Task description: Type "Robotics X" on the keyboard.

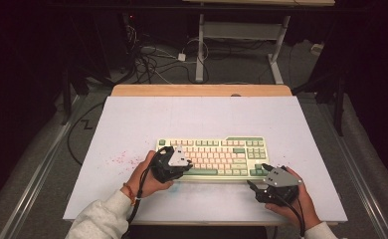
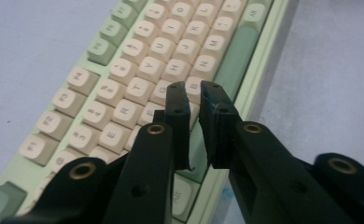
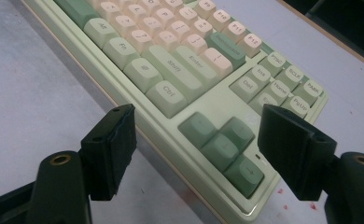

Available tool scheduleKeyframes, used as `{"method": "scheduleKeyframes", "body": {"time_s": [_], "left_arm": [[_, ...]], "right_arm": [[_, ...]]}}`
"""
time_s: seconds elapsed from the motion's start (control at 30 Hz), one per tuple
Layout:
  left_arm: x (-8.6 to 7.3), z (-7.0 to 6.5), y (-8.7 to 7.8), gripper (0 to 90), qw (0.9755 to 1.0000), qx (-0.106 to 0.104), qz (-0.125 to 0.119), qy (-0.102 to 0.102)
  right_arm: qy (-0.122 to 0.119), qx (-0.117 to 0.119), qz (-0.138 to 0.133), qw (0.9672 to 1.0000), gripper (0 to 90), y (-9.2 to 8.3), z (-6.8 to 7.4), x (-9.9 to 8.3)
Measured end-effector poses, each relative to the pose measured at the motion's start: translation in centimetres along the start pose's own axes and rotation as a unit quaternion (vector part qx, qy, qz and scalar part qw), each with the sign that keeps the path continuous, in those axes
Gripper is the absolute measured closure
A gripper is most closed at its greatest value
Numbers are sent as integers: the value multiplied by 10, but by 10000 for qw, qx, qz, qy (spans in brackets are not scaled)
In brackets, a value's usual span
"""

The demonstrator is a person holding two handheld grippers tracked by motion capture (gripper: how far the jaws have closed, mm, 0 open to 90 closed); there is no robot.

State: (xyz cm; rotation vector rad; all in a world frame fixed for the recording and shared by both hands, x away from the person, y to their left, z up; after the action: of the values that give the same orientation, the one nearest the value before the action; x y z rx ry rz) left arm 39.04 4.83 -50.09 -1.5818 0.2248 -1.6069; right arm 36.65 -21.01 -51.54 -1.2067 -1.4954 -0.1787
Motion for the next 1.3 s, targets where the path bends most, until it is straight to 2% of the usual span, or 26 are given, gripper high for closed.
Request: {"method": "scheduleKeyframes", "body": {"time_s": [0.13, 0.27, 0.33, 0.53, 0.73, 0.87, 1.0, 1.17, 1.3], "left_arm": [[-1, 3, -3, 710, 9998, 147, -49, 133], [-3, 7, -8, 628, 9996, 244, -108, 105], [-3, 8, -10, 617, 9996, 223, -175, 77], [-5, 12, -13, 453, 9986, 475, -226, 105], [-6, 13, -16, 296, 9979, 577, -251, 143], [-8, 16, -19, 231, 9971, 689, -291, 114], [-12, 21, -26, 197, 9960, 806, -373, 86], [-23, 27, -33, 197, 9932, 1094, -389, 66], [-32, 27, -38, 208, 9922, 1182, -397, 73]], "right_arm": [[17, -8, -30, 10000, 285, -1, -1, 1], [46, -28, -43, 10000, 285, -1, -3, 1], [58, -29, -46, 10000, 285, -2, -3, 1], [71, -42, -64, 9999, 285, -3, -5, 1], [107, -87, -85, 9999, 284, -4, -7, 1], [137, -97, -99, 9998, 284, -5, -8, 2], [154, -113, -115, 9998, 283, -5, -10, 2], [208, -119, -112, 9996, 282, -5, -11, 2], [268, -108, -105, 9995, 276, -6, -12, 2]]}}
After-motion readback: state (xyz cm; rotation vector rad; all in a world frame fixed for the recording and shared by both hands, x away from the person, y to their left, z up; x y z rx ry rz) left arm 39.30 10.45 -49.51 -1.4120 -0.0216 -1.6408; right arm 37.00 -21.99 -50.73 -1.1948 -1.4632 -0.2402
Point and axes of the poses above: each handheld gripper's, and its own axes: y roughly forward along the jaws, x roughly out of its top, z roughly to its left, the point moved 9 cm from there along y, roughly forward along the jaws, and after that the axes turned 6 degrees about -z, right-handed, at the moved point
